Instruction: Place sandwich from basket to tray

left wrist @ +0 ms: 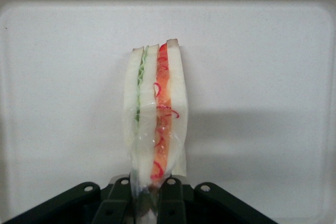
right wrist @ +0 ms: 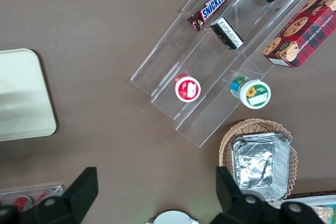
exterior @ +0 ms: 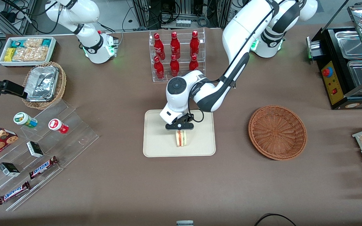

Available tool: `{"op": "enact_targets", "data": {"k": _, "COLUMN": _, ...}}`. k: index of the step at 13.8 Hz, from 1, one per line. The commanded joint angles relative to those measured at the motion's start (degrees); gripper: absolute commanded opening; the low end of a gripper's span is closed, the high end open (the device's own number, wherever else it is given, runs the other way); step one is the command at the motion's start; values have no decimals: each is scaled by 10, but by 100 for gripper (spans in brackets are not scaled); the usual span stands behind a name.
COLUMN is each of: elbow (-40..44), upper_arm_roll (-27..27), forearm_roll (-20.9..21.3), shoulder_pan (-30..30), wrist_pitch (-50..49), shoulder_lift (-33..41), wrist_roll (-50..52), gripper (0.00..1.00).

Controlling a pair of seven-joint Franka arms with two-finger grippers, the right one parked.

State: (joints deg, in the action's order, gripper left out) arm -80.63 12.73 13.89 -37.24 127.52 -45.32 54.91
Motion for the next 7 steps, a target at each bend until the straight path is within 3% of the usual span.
{"op": "enact_targets", "data": {"k": 1, "elbow": 18, "upper_arm_roll": -5, "forearm_roll": 11, "shoulder_pan": -8, "wrist_pitch": 1, "shoulder_lift": -12, "wrist_roll": -4, "gripper": 71}}
{"op": "enact_targets", "data": {"k": 2, "elbow": 18, "upper_arm_roll": -5, "forearm_roll": 19, "shoulder_pan": -8, "wrist_pitch": 1, "shoulder_lift": -12, "wrist_roll": -11, "gripper": 99}}
{"op": "enact_targets", "data": {"k": 7, "elbow": 19, "upper_arm_roll": -4, "forearm_roll": 16, "shoulder_pan": 1, "wrist_pitch": -54, "shoulder_lift": 32, "wrist_roll": -11, "gripper": 99}}
